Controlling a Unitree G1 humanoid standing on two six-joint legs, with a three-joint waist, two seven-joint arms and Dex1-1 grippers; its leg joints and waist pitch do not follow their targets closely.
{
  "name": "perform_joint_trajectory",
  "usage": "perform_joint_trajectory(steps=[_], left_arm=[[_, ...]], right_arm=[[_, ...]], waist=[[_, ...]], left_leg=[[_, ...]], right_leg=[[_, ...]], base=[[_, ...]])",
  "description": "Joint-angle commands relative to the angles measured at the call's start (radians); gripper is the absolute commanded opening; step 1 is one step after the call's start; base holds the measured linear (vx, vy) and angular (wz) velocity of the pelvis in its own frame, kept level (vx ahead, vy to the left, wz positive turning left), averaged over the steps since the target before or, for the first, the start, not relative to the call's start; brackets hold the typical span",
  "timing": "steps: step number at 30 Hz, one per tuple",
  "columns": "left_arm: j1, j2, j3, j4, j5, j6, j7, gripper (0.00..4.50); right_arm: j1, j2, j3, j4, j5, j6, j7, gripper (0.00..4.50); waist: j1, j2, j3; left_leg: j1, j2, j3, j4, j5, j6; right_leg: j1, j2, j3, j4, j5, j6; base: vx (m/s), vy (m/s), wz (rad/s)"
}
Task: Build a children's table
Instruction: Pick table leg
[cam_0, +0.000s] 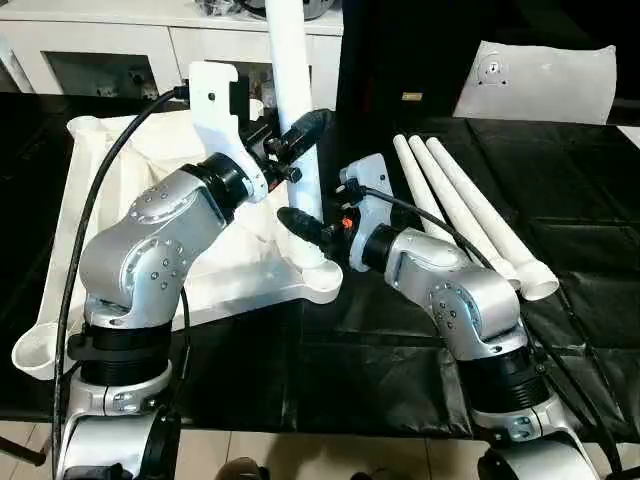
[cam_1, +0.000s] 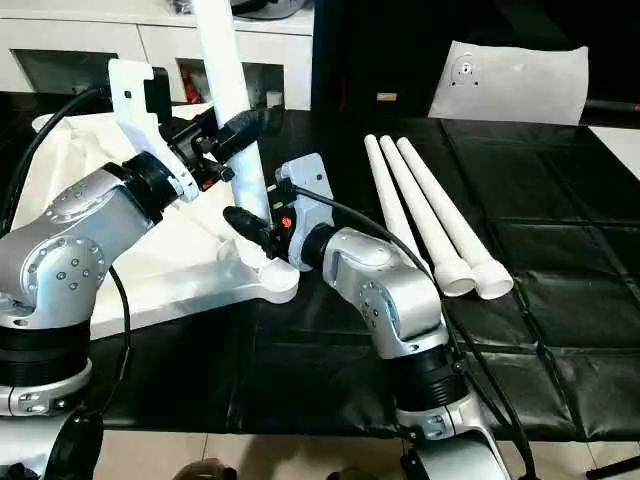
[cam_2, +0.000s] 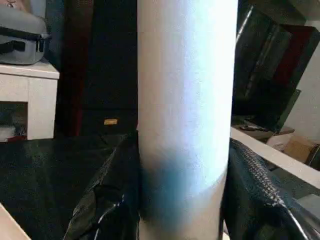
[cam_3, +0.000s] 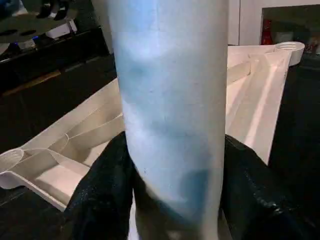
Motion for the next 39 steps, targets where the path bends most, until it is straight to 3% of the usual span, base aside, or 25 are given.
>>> perform_joint_trajectory(steps=[1, 10, 14, 15, 23, 27, 36, 39], left_arm=[[-0.009, 0.015, -0.002, 0.000, 0.018, 0.010, 0.003, 2.52], [-0.012, 0.012, 0.009, 0.011, 0.007, 0.012, -0.004, 3.45], [-0.007, 0.005, 0.027, 0.000, -0.022, 0.007, -0.021, 3.56], [-0.005, -0.004, 0.040, -0.001, -0.042, 0.008, -0.024, 3.75], [-0.005, -0.012, 0.073, 0.030, -0.113, 0.010, -0.086, 4.34], [0.003, 0.005, 0.081, 0.049, -0.189, 0.062, -0.178, 4.49], [-0.023, 0.003, 0.129, 0.076, -0.367, 0.151, -0.283, 4.50], [-0.023, 0.011, 0.122, 0.073, -0.369, 0.154, -0.301, 4.50]], right_arm=[[-0.012, -0.003, -0.041, -0.009, 0.006, -0.014, -0.020, 1.97], [-0.010, -0.006, -0.070, -0.014, 0.022, -0.009, -0.014, 1.95], [-0.004, -0.003, -0.085, -0.017, 0.033, -0.005, -0.020, 1.94], [-0.003, -0.001, -0.094, -0.018, 0.041, -0.005, -0.017, 1.94], [0.012, -0.039, -0.133, -0.065, 0.124, 0.010, 0.083, 1.94], [0.032, -0.099, -0.154, -0.103, 0.208, 0.035, 0.213, 1.94], [0.067, -0.241, -0.137, -0.139, 0.288, 0.077, 0.428, 1.93], [0.068, -0.250, -0.138, -0.137, 0.293, 0.078, 0.438, 1.92]], waist=[[-0.004, 0.007, -0.074], [-0.005, 0.010, -0.075], [-0.004, 0.009, -0.075], [-0.004, 0.014, -0.075], [-0.002, 0.006, -0.075], [0.000, 0.004, -0.075], [0.006, 0.002, -0.074], [0.004, 0.001, -0.074]], left_leg=[[0.004, 0.046, -0.011, -0.070, -0.067, -0.031], [0.004, 0.045, -0.011, -0.069, -0.074, -0.034], [0.005, 0.045, -0.010, -0.069, -0.077, -0.033], [0.005, 0.044, -0.011, -0.069, -0.075, -0.035], [0.004, 0.043, -0.009, -0.068, -0.070, -0.015], [0.004, 0.042, -0.007, -0.066, -0.067, -0.002], [0.002, 0.041, -0.007, -0.063, -0.065, 0.014], [0.002, 0.042, -0.008, -0.064, -0.067, 0.016]], right_leg=[[0.062, -0.100, 0.059, -0.072, -0.128, -0.114], [0.062, -0.099, 0.058, -0.072, -0.118, -0.121], [0.062, -0.099, 0.058, -0.072, -0.119, -0.125], [0.062, -0.099, 0.058, -0.070, -0.117, -0.128], [0.065, -0.097, 0.058, -0.074, -0.116, -0.123], [0.066, -0.098, 0.057, -0.075, -0.124, -0.130], [0.066, -0.098, 0.055, -0.084, -0.202, -0.125], [0.064, -0.098, 0.053, -0.086, -0.224, -0.121]], base=[[0.000, 0.000, 0.00], [0.000, 0.000, 0.00], [0.000, 0.000, 0.00], [0.000, 0.000, 0.00], [0.000, 0.000, 0.00], [0.000, 0.000, 0.00], [0.000, 0.000, 0.00], [0.000, 0.000, 0.00]])
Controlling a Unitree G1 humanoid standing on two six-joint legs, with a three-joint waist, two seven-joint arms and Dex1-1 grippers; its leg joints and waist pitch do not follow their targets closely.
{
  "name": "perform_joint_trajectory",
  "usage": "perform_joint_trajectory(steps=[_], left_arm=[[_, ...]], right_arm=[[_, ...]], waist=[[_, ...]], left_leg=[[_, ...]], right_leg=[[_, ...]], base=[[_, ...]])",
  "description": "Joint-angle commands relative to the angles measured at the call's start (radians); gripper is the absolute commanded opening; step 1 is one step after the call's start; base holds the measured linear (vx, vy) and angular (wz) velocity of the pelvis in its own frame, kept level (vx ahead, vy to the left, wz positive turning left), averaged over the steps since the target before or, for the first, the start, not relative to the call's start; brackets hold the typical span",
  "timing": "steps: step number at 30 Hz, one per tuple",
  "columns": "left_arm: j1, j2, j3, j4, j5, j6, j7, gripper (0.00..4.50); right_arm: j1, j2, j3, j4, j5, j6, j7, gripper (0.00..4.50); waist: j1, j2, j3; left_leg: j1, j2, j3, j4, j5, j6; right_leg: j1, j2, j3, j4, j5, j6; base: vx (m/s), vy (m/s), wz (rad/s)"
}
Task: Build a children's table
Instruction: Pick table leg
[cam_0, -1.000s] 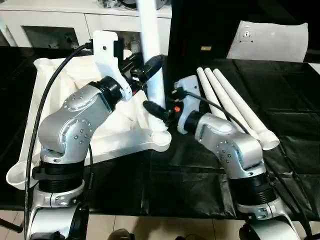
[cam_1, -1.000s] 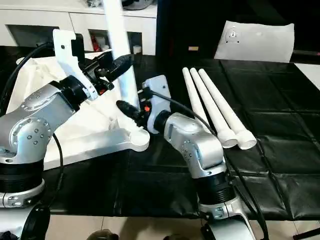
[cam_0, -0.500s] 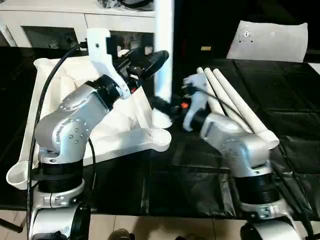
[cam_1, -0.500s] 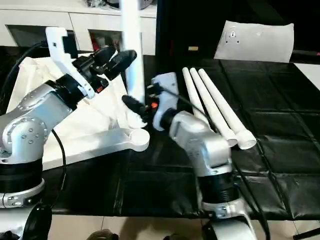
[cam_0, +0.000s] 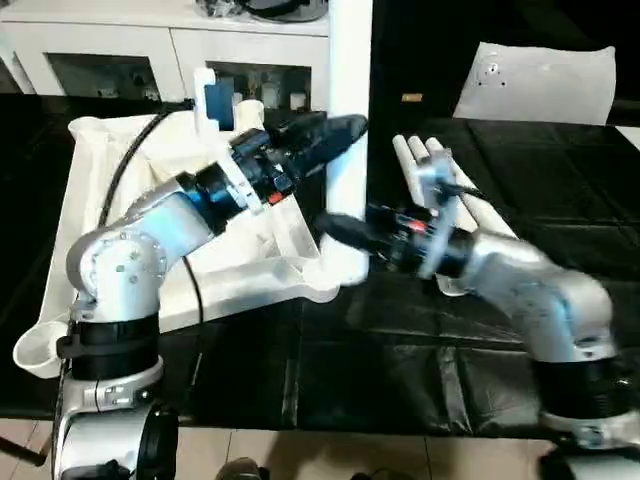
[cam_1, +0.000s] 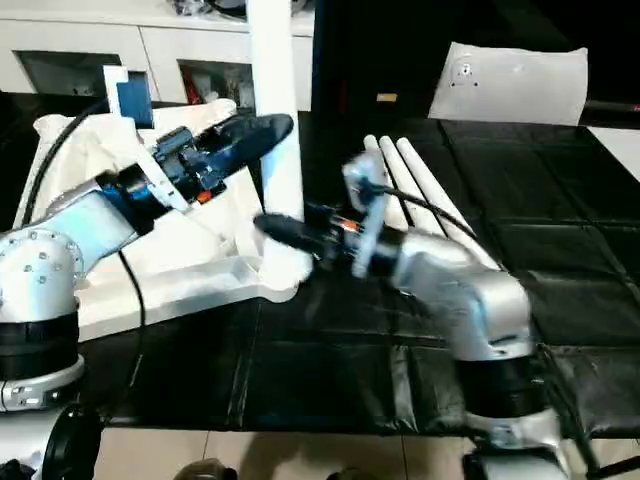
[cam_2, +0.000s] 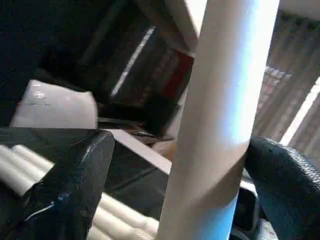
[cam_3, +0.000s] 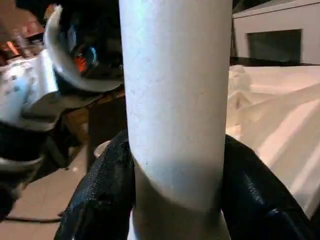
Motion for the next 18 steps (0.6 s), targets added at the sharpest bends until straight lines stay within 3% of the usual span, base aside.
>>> perform_joint_trajectory(steps=[1, 3, 4, 6, 7, 8, 9, 10, 13, 17, 18], left_arm=[[-0.016, 0.018, -0.007, -0.010, -0.006, 0.010, -0.026, 4.50], [-0.016, 0.018, 0.000, -0.008, -0.016, 0.008, -0.028, 4.50], [-0.016, 0.013, 0.011, -0.002, -0.031, 0.010, -0.028, 4.50], [-0.016, 0.008, 0.024, 0.003, -0.049, 0.011, -0.031, 4.29], [-0.016, 0.012, 0.026, 0.005, -0.059, 0.014, -0.036, 4.16], [-0.016, 0.012, 0.026, 0.005, -0.059, 0.014, -0.036, 4.16], [-0.016, 0.014, 0.027, 0.007, -0.065, 0.017, -0.042, 4.08], [-0.018, 0.018, 0.031, 0.011, -0.075, 0.022, -0.051, 4.08], [-0.031, 0.034, 0.022, 0.020, -0.083, 0.030, -0.086, 4.08], [-0.039, 0.038, 0.005, 0.025, -0.086, 0.038, -0.100, 4.08], [-0.044, 0.047, -0.010, 0.028, -0.078, 0.038, -0.119, 4.08]], right_arm=[[-0.002, -0.016, -0.003, -0.020, 0.021, 0.006, 0.024, 1.92], [-0.003, -0.025, -0.003, -0.016, 0.023, 0.005, 0.034, 1.92], [-0.003, -0.027, -0.002, -0.013, 0.023, 0.003, 0.037, 1.92], [-0.003, -0.029, -0.001, -0.011, 0.022, 0.001, 0.040, 1.92], [-0.002, -0.033, 0.001, -0.013, 0.026, -0.001, 0.045, 1.92], [-0.002, -0.033, 0.001, -0.013, 0.026, -0.001, 0.045, 1.92], [0.000, -0.034, 0.001, -0.014, 0.026, -0.002, 0.047, 1.92], [0.000, -0.033, 0.002, -0.014, 0.026, -0.002, 0.048, 1.92], [0.005, -0.034, -0.005, -0.027, 0.036, 0.004, 0.051, 1.92], [0.005, -0.041, -0.008, -0.028, 0.041, 0.008, 0.056, 1.92], [0.004, -0.043, -0.007, -0.027, 0.043, 0.009, 0.056, 1.92]], waist=[[0.002, 0.001, -0.073], [0.003, 0.003, -0.074], [0.004, 0.014, -0.074], [0.002, 0.007, -0.074], [0.004, 0.017, -0.075], [0.003, 0.013, -0.075], [0.003, 0.019, -0.075], [0.005, 0.033, -0.075], [0.004, 0.024, -0.076], [0.004, 0.028, -0.076], [0.006, 0.042, -0.076]], left_leg=[[0.001, 0.041, -0.008, -0.063, -0.071, 0.011], [0.004, 0.042, -0.008, -0.064, -0.075, 0.009], [0.004, 0.042, -0.010, -0.063, -0.076, 0.005], [0.003, 0.042, -0.009, -0.063, -0.078, 0.004], [0.003, 0.042, -0.011, -0.062, -0.080, 0.002], [0.003, 0.042, -0.010, -0.063, -0.082, 0.004], [0.003, 0.041, -0.010, -0.062, -0.086, 0.004], [0.004, 0.041, -0.013, -0.061, -0.089, 0.000], [0.003, 0.038, -0.011, -0.062, -0.091, 0.006], [0.002, 0.040, -0.012, -0.062, -0.090, 0.004], [0.003, 0.040, -0.014, -0.061, -0.090, 0.002]], right_leg=[[0.063, -0.097, 0.054, -0.087, -0.232, -0.120], [0.062, -0.097, 0.054, -0.088, -0.240, -0.118], [0.061, -0.097, 0.053, -0.086, -0.237, -0.122], [0.062, -0.096, 0.053, -0.087, -0.220, -0.132], [0.062, -0.097, 0.052, -0.084, -0.216, -0.136], [0.062, -0.095, 0.053, -0.087, -0.213, -0.135], [0.062, -0.095, 0.052, -0.088, -0.209, -0.137], [0.061, -0.096, 0.052, -0.085, -0.207, -0.141], [0.065, -0.093, 0.051, -0.087, -0.205, -0.140], [0.065, -0.093, 0.051, -0.088, -0.220, -0.139], [0.063, -0.094, 0.050, -0.086, -0.215, -0.141]], base=[[0.000, 0.000, 0.00], [0.000, 0.000, 0.00], [0.000, 0.000, 0.00], [0.000, 0.000, 0.00], [0.000, 0.000, 0.00], [0.000, 0.000, 0.00], [0.000, 0.000, 0.00], [0.000, 0.000, 0.00], [0.000, 0.000, 0.00], [0.000, 0.000, 0.00], [0.000, 0.000, 0.00]])
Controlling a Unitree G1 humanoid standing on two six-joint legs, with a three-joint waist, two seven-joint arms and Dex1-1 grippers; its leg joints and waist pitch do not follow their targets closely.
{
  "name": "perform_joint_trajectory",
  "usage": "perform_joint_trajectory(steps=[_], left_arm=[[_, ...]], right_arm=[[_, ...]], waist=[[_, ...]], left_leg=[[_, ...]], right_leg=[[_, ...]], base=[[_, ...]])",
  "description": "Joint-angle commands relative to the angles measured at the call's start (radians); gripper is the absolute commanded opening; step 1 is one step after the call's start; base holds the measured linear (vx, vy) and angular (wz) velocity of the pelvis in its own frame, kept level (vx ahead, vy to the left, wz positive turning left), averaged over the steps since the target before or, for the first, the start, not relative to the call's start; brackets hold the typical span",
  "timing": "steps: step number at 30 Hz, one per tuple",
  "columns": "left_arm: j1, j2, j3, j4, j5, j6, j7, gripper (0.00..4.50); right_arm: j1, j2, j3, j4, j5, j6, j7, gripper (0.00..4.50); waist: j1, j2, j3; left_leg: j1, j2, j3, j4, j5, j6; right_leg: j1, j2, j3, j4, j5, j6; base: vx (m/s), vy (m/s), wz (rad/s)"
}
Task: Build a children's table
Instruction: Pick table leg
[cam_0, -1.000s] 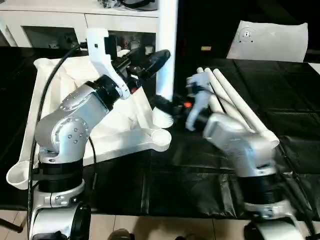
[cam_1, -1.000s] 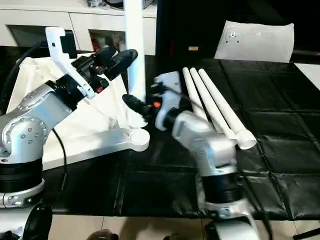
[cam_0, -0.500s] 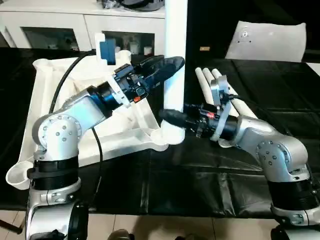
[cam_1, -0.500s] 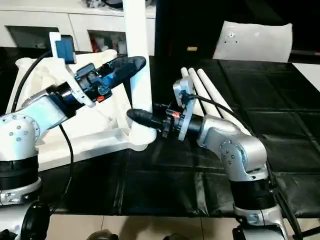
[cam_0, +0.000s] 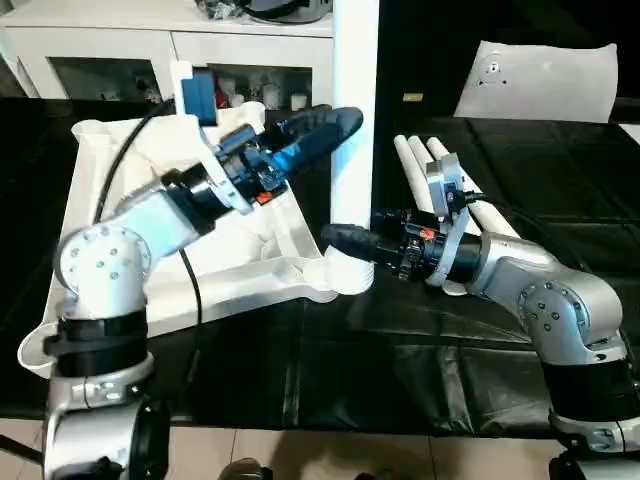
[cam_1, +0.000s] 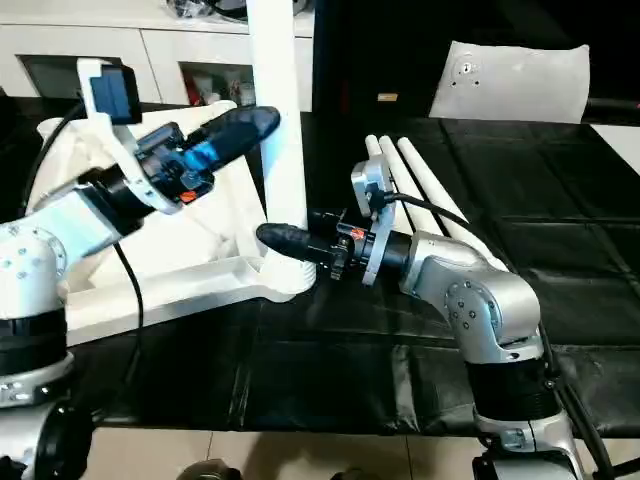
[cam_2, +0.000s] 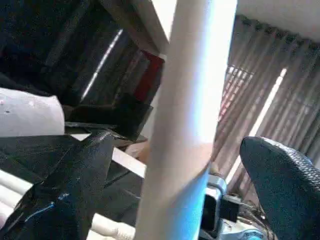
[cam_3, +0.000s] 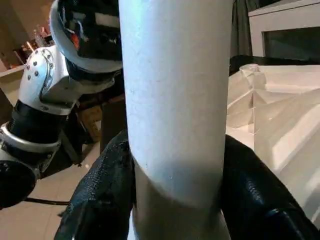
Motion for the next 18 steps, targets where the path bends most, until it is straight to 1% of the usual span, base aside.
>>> perform_joint_trajectory(steps=[1, 3, 4, 5, 6, 8, 9, 10, 11, 12, 13, 14, 15, 17, 18], left_arm=[[-0.020, 0.014, -0.029, 0.008, 0.006, 0.014, -0.025, 4.08], [-0.025, 0.017, -0.036, 0.012, 0.011, 0.014, -0.030, 4.11], [-0.029, 0.023, -0.045, 0.016, 0.022, 0.011, -0.036, 4.07], [-0.030, 0.025, -0.048, 0.017, 0.026, 0.009, -0.039, 3.88], [-0.032, 0.035, -0.063, 0.024, 0.050, -0.005, -0.048, 3.69], [-0.033, 0.039, -0.071, 0.027, 0.063, -0.014, -0.053, 3.66], [-0.033, 0.049, -0.088, 0.028, 0.086, -0.026, -0.062, 3.66], [-0.031, 0.051, -0.092, 0.028, 0.088, -0.024, -0.062, 3.71], [-0.031, 0.052, -0.093, 0.029, 0.087, -0.022, -0.062, 3.71], [-0.033, 0.047, -0.089, 0.044, 0.086, -0.015, -0.043, 3.78], [-0.033, 0.046, -0.088, 0.045, 0.085, -0.015, -0.041, 3.85], [-0.033, 0.044, -0.091, 0.057, 0.102, -0.026, -0.028, 3.97], [-0.033, 0.046, -0.095, 0.056, 0.104, -0.030, -0.036, 4.11], [-0.027, 0.044, -0.093, 0.048, 0.093, -0.031, -0.054, 4.17], [-0.027, 0.043, -0.093, 0.048, 0.093, -0.031, -0.054, 4.29]], right_arm=[[-0.003, -0.009, -0.009, -0.026, 0.018, 0.008, 0.010, 1.92], [-0.003, -0.010, -0.008, -0.026, 0.018, 0.009, 0.009, 1.92], [-0.003, -0.013, -0.006, -0.027, 0.017, 0.010, 0.009, 1.92], [-0.003, -0.014, -0.005, -0.028, 0.016, 0.010, 0.009, 1.92], [-0.004, -0.016, -0.002, -0.028, 0.013, 0.010, 0.007, 1.92], [-0.004, -0.018, 0.000, -0.027, 0.010, 0.008, 0.005, 1.92], [-0.005, -0.017, 0.000, -0.025, 0.007, 0.005, -0.001, 1.92], [-0.007, -0.015, 0.001, -0.022, 0.003, 0.001, -0.008, 1.92], [-0.007, -0.014, 0.001, -0.021, 0.002, 0.000, -0.010, 1.92], [-0.012, -0.010, 0.006, -0.014, -0.012, -0.010, -0.021, 1.92], [-0.012, -0.009, 0.007, -0.013, -0.013, -0.010, -0.021, 1.92], [-0.015, -0.005, 0.012, -0.011, -0.021, -0.014, -0.031, 1.92], [-0.017, -0.003, 0.013, -0.011, -0.022, -0.014, -0.034, 1.92], [-0.022, 0.004, 0.023, -0.008, -0.031, -0.020, -0.042, 1.92], [-0.022, 0.004, 0.023, -0.007, -0.031, -0.020, -0.042, 1.92]], waist=[[0.001, 0.014, -0.076], [0.001, 0.012, -0.075], [0.002, 0.014, -0.075], [0.003, 0.018, -0.075], [0.002, 0.018, -0.076], [0.003, 0.019, -0.076], [0.002, 0.018, -0.076], [0.001, 0.017, -0.077], [0.001, 0.018, -0.076], [0.001, 0.016, -0.076], [0.001, 0.017, -0.076], [0.001, 0.017, -0.076], [0.000, 0.011, -0.076], [0.001, 0.016, -0.076], [0.001, 0.011, -0.076]], left_leg=[[0.004, 0.039, -0.013, -0.063, -0.095, 0.004], [0.003, 0.038, -0.011, -0.062, -0.087, 0.007], [0.002, 0.037, -0.010, -0.060, -0.083, 0.010], [0.001, 0.038, -0.011, -0.061, -0.081, 0.011], [0.001, 0.038, -0.011, -0.061, -0.079, 0.011], [0.002, 0.039, -0.012, -0.061, -0.077, 0.010], [0.001, 0.040, -0.012, -0.062, -0.076, 0.011], [0.001, 0.040, -0.012, -0.062, -0.074, 0.010], [0.002, 0.041, -0.012, -0.062, -0.076, 0.008], [0.002, 0.040, -0.011, -0.061, -0.077, 0.007], [0.002, 0.038, -0.010, -0.061, -0.076, 0.006], [0.002, 0.039, -0.010, -0.061, -0.077, 0.006], [0.001, 0.038, -0.010, -0.061, -0.077, 0.007], [0.002, 0.041, -0.011, -0.062, -0.073, 0.005], [0.001, 0.040, -0.010, -0.062, -0.074, 0.005]], right_leg=[[0.064, -0.092, 0.051, -0.086, -0.216, -0.140], [0.065, -0.092, 0.051, -0.085, -0.210, -0.142], [0.065, -0.093, 0.052, -0.088, -0.218, -0.140], [0.065, -0.093, 0.051, -0.088, -0.229, -0.134], [0.065, -0.092, 0.052, -0.088, -0.228, -0.132], [0.064, -0.093, 0.052, -0.088, -0.227, -0.127], [0.064, -0.092, 0.051, -0.088, -0.229, -0.126], [0.065, -0.093, 0.051, -0.086, -0.225, -0.126], [0.063, -0.093, 0.051, -0.085, -0.225, -0.127], [0.063, -0.093, 0.051, -0.085, -0.224, -0.131], [0.062, -0.093, 0.051, -0.087, -0.227, -0.133], [0.063, -0.093, 0.052, -0.087, -0.228, -0.132], [0.064, -0.093, 0.051, -0.089, -0.230, -0.129], [0.063, -0.095, 0.051, -0.085, -0.225, -0.131], [0.063, -0.095, 0.052, -0.087, -0.227, -0.131]], base=[[0.000, 0.000, 0.00], [0.000, 0.000, 0.00], [0.000, 0.000, 0.00], [0.000, 0.000, 0.00], [0.000, 0.000, 0.00], [0.000, 0.000, 0.00], [0.000, 0.000, 0.00], [0.000, 0.000, 0.00], [0.000, 0.000, 0.00], [0.000, 0.000, 0.00], [0.000, 0.000, 0.00], [0.000, 0.000, 0.00], [0.000, 0.000, 0.00], [0.000, 0.000, 0.00], [0.000, 0.000, 0.00]])
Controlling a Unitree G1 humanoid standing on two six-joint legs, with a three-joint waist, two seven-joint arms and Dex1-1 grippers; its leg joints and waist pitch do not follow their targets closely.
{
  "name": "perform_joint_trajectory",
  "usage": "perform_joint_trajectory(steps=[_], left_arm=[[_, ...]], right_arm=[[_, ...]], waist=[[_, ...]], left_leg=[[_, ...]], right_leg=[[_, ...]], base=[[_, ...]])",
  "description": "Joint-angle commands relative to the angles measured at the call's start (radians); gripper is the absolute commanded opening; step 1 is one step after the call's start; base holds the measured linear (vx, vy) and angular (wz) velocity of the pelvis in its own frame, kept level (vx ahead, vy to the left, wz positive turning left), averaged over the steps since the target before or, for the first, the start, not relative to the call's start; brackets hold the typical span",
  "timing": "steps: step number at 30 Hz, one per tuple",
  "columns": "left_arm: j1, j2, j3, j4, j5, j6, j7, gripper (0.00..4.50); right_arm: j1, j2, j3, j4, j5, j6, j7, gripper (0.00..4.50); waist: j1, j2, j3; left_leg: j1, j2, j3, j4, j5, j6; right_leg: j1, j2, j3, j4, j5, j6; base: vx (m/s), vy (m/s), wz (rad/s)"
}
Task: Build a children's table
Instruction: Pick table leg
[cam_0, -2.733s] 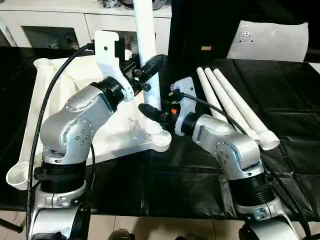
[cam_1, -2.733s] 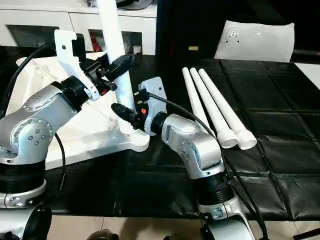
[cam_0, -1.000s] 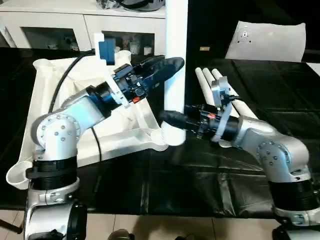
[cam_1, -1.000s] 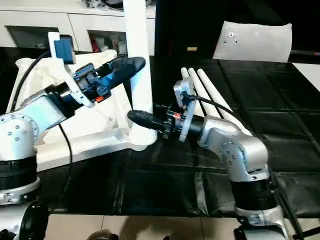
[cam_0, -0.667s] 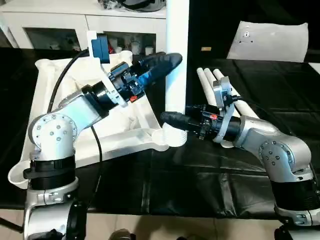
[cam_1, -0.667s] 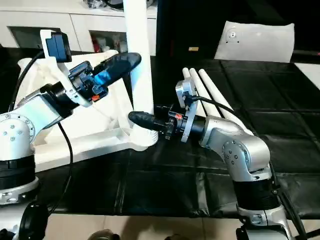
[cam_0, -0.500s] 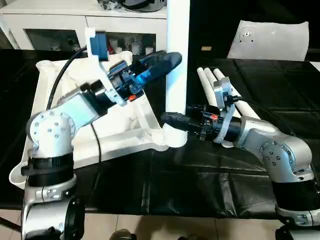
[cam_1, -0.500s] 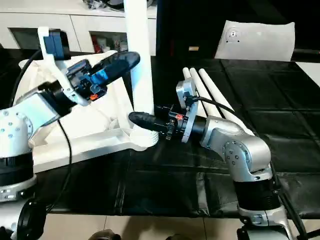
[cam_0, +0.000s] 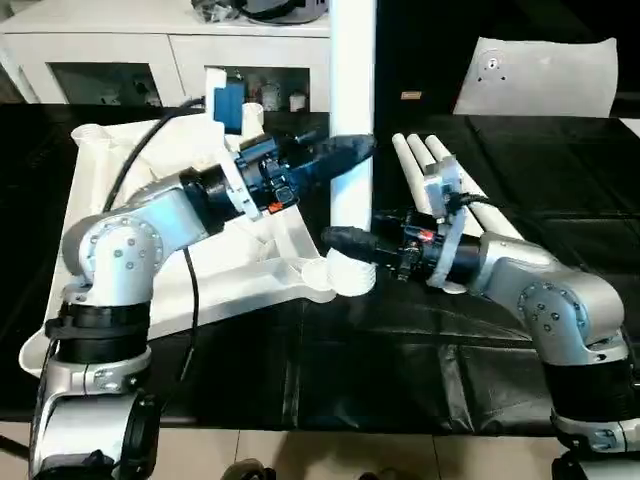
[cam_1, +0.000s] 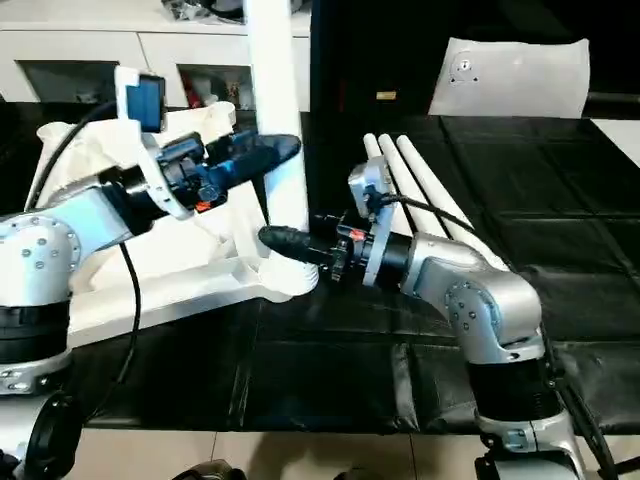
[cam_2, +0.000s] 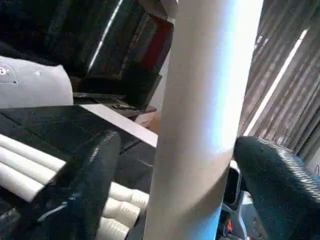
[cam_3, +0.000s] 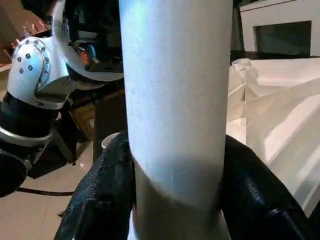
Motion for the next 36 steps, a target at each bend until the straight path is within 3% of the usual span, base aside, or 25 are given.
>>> perform_joint_trajectory(steps=[1, 6, 7, 10, 12, 14, 22, 23, 26, 28, 29, 30, 33, 36], left_arm=[[-0.012, -0.003, -0.004, -0.015, 0.006, -0.013, 0.001, 4.41], [-0.006, -0.023, 0.011, -0.022, -0.008, -0.020, 0.018, 4.50], [-0.005, -0.026, 0.014, -0.022, -0.010, -0.023, 0.020, 4.50], [-0.004, -0.025, 0.018, -0.014, 0.000, -0.038, 0.012, 4.50], [-0.011, -0.017, 0.015, 0.002, 0.013, -0.042, 0.009, 4.50], [-0.023, -0.017, 0.022, 0.021, 0.015, -0.042, 0.013, 4.24], [-0.017, -0.015, 0.021, 0.020, 0.029, -0.075, -0.002, 3.77], [-0.017, -0.018, 0.021, 0.021, 0.034, -0.082, 0.002, 3.76], [-0.019, -0.024, 0.027, 0.029, 0.047, -0.111, 0.002, 3.32], [-0.020, -0.022, 0.027, 0.030, 0.048, -0.107, -0.002, 3.35], [-0.019, -0.021, 0.025, 0.030, 0.049, -0.107, -0.004, 3.31], [-0.019, -0.020, 0.022, 0.029, 0.051, -0.106, -0.007, 2.96], [-0.015, -0.019, 0.016, 0.027, 0.052, -0.111, -0.012, 2.88], [-0.009, -0.029, 0.021, 0.019, 0.041, -0.106, -0.004, 2.51]], right_arm=[[-0.022, 0.005, 0.018, -0.005, -0.014, -0.030, -0.012, 1.92], [-0.020, 0.017, 0.029, -0.003, -0.025, -0.035, -0.021, 1.92], [-0.019, 0.019, 0.029, -0.006, -0.022, -0.034, -0.020, 1.92], [-0.016, 0.021, 0.033, -0.012, -0.018, -0.031, -0.013, 1.92], [-0.016, 0.018, 0.037, -0.010, -0.021, -0.034, -0.011, 1.92], [-0.019, 0.018, 0.038, -0.006, -0.022, -0.040, -0.011, 1.92], [-0.024, 0.017, 0.038, -0.003, -0.029, -0.045, -0.015, 1.92], [-0.024, 0.015, 0.038, -0.002, -0.030, -0.046, -0.014, 1.92], [-0.022, 0.014, 0.036, -0.001, -0.031, -0.050, -0.015, 1.92], [-0.019, 0.014, 0.036, -0.004, -0.031, -0.050, -0.016, 1.92], [-0.018, 0.013, 0.036, -0.005, -0.030, -0.050, -0.016, 1.92], [-0.017, 0.014, 0.037, -0.006, -0.030, -0.050, -0.016, 1.92], [-0.015, 0.014, 0.038, -0.009, -0.031, -0.050, -0.019, 1.92], [-0.015, 0.015, 0.036, -0.011, -0.033, -0.051, -0.021, 1.92]], waist=[[0.003, 0.001, -0.076], [0.002, 0.001, -0.075], [0.002, -0.004, -0.075], [0.003, 0.000, -0.075], [0.003, -0.004, -0.075], [0.003, 0.002, -0.075], [0.002, 0.000, -0.076], [0.003, 0.004, -0.075], [0.002, 0.002, -0.075], [0.002, -0.001, -0.076], [0.002, 0.000, -0.075], [0.002, 0.003, -0.076], [0.002, 0.002, -0.076], [0.002, 0.002, -0.076]], left_leg=[[0.002, 0.041, -0.010, -0.062, -0.076, 0.004], [0.000, 0.041, -0.009, -0.061, -0.071, 0.007], [0.000, 0.040, -0.009, -0.062, -0.070, 0.010], [0.000, 0.040, -0.010, -0.062, -0.070, 0.011], [0.000, 0.040, -0.009, -0.062, -0.071, 0.011], [0.000, 0.039, -0.009, -0.062, -0.069, 0.010], [0.001, 0.040, -0.010, -0.062, -0.073, 0.010], [0.001, 0.040, -0.010, -0.062, -0.074, 0.009], [0.002, 0.041, -0.010, -0.063, -0.081, 0.007], [0.001, 0.041, -0.009, -0.063, -0.076, 0.007], [0.000, 0.040, -0.010, -0.062, -0.075, 0.007], [0.001, 0.041, -0.010, -0.062, -0.074, 0.006], [0.000, 0.041, -0.010, -0.062, -0.072, 0.007], [0.002, 0.041, -0.010, -0.062, -0.078, 0.007]], right_leg=[[0.063, -0.097, 0.052, -0.085, -0.230, -0.133], [0.063, -0.096, 0.053, -0.084, -0.221, -0.135], [0.064, -0.097, 0.053, -0.084, -0.225, -0.134], [0.063, -0.097, 0.054, -0.086, -0.234, -0.126], [0.063, -0.096, 0.053, -0.086, -0.238, -0.121], [0.062, -0.096, 0.053, -0.086, -0.243, -0.117], [0.063, -0.096, 0.053, -0.086, -0.226, -0.125], [0.062, -0.097, 0.053, -0.085, -0.227, -0.125], [0.062, -0.097, 0.053, -0.087, -0.235, -0.123], [0.063, -0.097, 0.054, -0.086, -0.229, -0.125], [0.063, -0.097, 0.054, -0.085, -0.228, -0.126], [0.062, -0.097, 0.053, -0.086, -0.226, -0.127], [0.063, -0.096, 0.053, -0.085, -0.217, -0.130], [0.063, -0.097, 0.054, -0.085, -0.219, -0.133]], base=[[0.000, 0.000, 0.00], [0.000, 0.000, 0.00], [0.000, 0.000, 0.00], [0.000, 0.000, 0.00], [0.000, 0.000, 0.00], [0.000, 0.000, 0.00], [0.000, 0.000, 0.00], [0.000, 0.000, 0.00], [0.000, 0.000, 0.00], [0.000, 0.000, 0.00], [0.000, 0.000, 0.00], [0.000, 0.000, 0.00], [0.000, 0.000, 0.00], [0.000, 0.000, 0.00]])
